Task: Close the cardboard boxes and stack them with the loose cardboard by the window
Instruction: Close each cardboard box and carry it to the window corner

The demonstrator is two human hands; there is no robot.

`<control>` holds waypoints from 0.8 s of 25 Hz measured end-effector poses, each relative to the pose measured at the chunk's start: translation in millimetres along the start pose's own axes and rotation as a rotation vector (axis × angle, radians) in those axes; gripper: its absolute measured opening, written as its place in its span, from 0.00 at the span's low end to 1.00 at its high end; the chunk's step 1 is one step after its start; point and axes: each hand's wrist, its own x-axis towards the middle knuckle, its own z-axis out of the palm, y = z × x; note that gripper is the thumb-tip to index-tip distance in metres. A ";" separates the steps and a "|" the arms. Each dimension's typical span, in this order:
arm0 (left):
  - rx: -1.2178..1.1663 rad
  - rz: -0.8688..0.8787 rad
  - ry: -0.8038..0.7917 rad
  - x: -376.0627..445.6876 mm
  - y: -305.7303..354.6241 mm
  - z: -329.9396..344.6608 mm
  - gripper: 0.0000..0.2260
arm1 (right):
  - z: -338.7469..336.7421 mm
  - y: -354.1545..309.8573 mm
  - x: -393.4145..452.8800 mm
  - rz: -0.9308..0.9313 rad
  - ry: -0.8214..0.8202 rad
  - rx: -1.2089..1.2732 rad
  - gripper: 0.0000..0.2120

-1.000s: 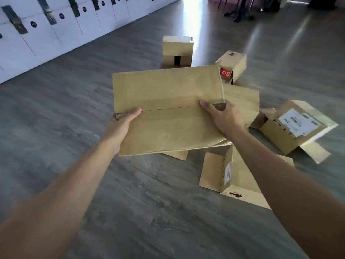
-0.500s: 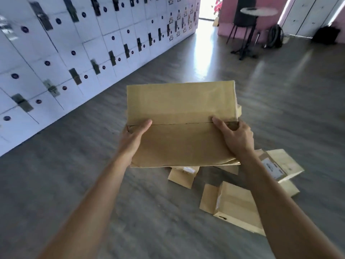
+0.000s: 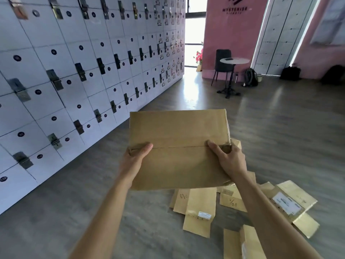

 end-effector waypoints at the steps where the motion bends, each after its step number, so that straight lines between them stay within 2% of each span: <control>1: -0.011 0.016 0.005 17.2 -1.3 6.0 0.36 | 6.8 -2.0 15.9 0.009 0.001 -0.008 0.28; 5: -0.021 -0.018 0.019 115.5 -4.3 27.3 0.25 | 53.5 -13.6 106.7 -0.006 -0.003 0.003 0.30; 8: 0.000 -0.045 0.049 198.1 7.3 24.9 0.22 | 104.9 -36.0 186.8 -0.025 -0.058 0.003 0.29; 12: 0.006 -0.023 0.160 293.3 19.9 -2.3 0.24 | 192.4 -78.0 279.4 -0.062 -0.151 0.017 0.30; 17: 0.025 -0.050 0.208 431.0 16.3 -40.7 0.34 | 312.2 -125.4 379.3 -0.098 -0.211 0.031 0.32; 20: 0.011 -0.051 0.171 526.1 14.5 -51.8 0.30 | 377.4 -142.2 444.0 -0.095 -0.201 0.031 0.32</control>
